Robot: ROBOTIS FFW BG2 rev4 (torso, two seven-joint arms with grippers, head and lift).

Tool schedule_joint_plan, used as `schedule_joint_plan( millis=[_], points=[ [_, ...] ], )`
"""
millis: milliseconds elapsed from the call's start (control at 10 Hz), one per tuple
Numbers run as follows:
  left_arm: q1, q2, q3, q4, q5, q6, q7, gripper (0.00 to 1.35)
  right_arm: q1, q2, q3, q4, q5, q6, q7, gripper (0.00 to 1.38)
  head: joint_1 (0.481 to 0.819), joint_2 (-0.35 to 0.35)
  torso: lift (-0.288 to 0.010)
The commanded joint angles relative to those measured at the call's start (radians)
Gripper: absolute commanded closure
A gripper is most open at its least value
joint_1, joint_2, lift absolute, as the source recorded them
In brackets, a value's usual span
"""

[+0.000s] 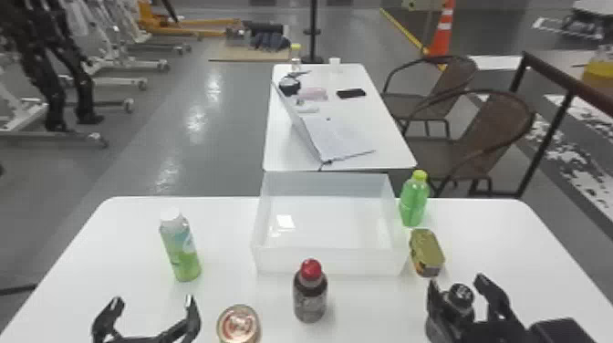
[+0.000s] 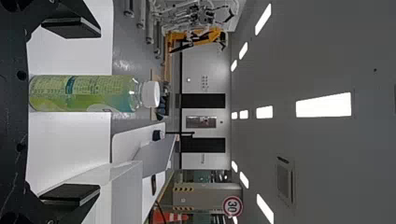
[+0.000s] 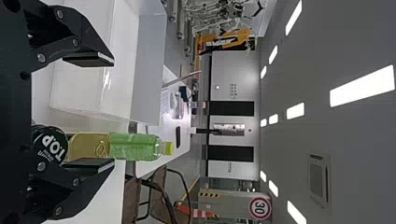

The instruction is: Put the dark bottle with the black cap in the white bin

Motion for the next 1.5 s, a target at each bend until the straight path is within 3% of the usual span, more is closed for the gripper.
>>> schedule_joint_plan(
  millis=[0, 700, 1000, 1200, 1400],
  points=[
    [0.001, -0.004, 0.0, 0.001, 0.002, -0.001, 0.0, 0.13, 0.002, 0.0, 0.0, -0.001, 0.002, 0.0, 0.0, 0.5, 0.549, 0.0, -0.1],
    [0.001, -0.004, 0.0, 0.001, 0.002, -0.004, 0.0, 0.13, 0.008, -0.003, 0.0, -0.008, -0.001, 0.0, 0.002, 0.5, 0.549, 0.0, -0.1],
    [0.005, -0.004, 0.002, 0.001, 0.0, 0.0, 0.0, 0.13, 0.074, -0.046, -0.012, -0.07, -0.084, 0.027, 0.006, 0.5, 0.549, 0.0, -0.1],
    [0.009, -0.004, 0.003, 0.002, 0.0, -0.001, 0.0, 0.13, 0.144, -0.046, -0.057, -0.106, -0.085, 0.063, 0.008, 0.5, 0.549, 0.0, -0.1],
    [0.009, -0.004, 0.003, 0.005, 0.0, -0.001, 0.0, 0.13, 0.153, -0.044, -0.083, -0.067, -0.113, 0.058, 0.037, 0.5, 0.549, 0.0, -0.1]
  ],
)
